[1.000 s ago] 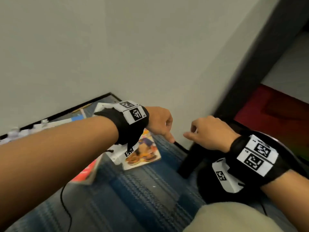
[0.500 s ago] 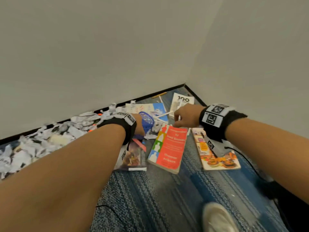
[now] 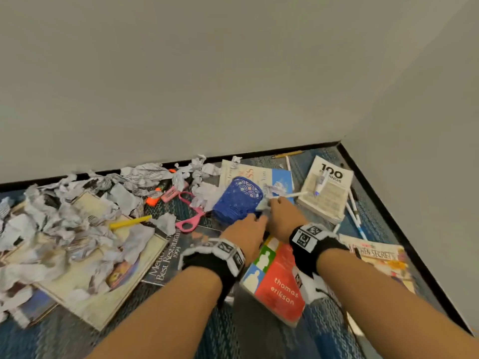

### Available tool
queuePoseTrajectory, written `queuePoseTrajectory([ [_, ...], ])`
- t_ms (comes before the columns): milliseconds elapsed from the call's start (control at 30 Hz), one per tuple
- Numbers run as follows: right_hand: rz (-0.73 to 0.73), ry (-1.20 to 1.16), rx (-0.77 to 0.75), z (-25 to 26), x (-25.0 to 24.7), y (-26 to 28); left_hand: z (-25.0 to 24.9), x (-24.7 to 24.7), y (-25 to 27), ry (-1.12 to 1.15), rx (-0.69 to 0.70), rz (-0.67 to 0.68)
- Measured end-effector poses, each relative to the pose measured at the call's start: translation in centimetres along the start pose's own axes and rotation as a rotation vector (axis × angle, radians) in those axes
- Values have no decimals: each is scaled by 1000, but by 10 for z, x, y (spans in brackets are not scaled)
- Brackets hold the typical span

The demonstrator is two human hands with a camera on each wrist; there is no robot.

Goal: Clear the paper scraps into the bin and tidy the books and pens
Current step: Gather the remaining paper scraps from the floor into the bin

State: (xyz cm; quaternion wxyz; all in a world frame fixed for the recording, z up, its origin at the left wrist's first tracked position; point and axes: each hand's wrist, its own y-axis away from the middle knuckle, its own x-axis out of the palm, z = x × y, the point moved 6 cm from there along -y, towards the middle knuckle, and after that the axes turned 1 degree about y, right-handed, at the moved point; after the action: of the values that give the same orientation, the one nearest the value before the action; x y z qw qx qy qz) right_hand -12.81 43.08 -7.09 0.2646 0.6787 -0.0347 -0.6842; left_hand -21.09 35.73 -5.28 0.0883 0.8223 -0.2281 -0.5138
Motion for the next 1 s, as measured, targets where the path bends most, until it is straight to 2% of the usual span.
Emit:
queuePoseTrajectory([
  [100,-81,101,-44,-6,13,-8,11,13,-11,-127,-136,-1],
  [167,-60,247,-127,-5,21,-8,15,18,-15,-180,-159,6],
  [200,-78,229,-181,-5,20,-7,16,19,-16,-203,-159,8],
  [267,-225,-7,-252,-4,4,-4,17,17,-18,-222,-150,15],
  [333,-390,-320,-166,-19,-19,-7,14,13,-21,-171,-135,2],
  [400,-440,-615,-10,-42,-30,-21,4,-1,-22,-97,-86,-101],
  [467,-482,-752,57,-57,-36,-36,-5,-23,-20,15,-40,-263],
  [567,-474,-596,93,-59,-39,-55,-3,-61,-19,131,-2,-425],
  [700,-166,-176,105,-53,-10,-75,39,-97,-25,303,-130,-581],
  [733,-135,-86,84,-51,-4,-76,50,-100,-25,318,-168,-591],
  [800,-219,-40,20,-49,-7,-75,73,-101,-25,326,-220,-586],
  [900,-437,-219,-60,-46,-26,-62,102,-99,-22,247,-274,-600],
  [1000,-423,-211,-102,-43,-27,-52,120,-82,-19,134,-365,-550],
])
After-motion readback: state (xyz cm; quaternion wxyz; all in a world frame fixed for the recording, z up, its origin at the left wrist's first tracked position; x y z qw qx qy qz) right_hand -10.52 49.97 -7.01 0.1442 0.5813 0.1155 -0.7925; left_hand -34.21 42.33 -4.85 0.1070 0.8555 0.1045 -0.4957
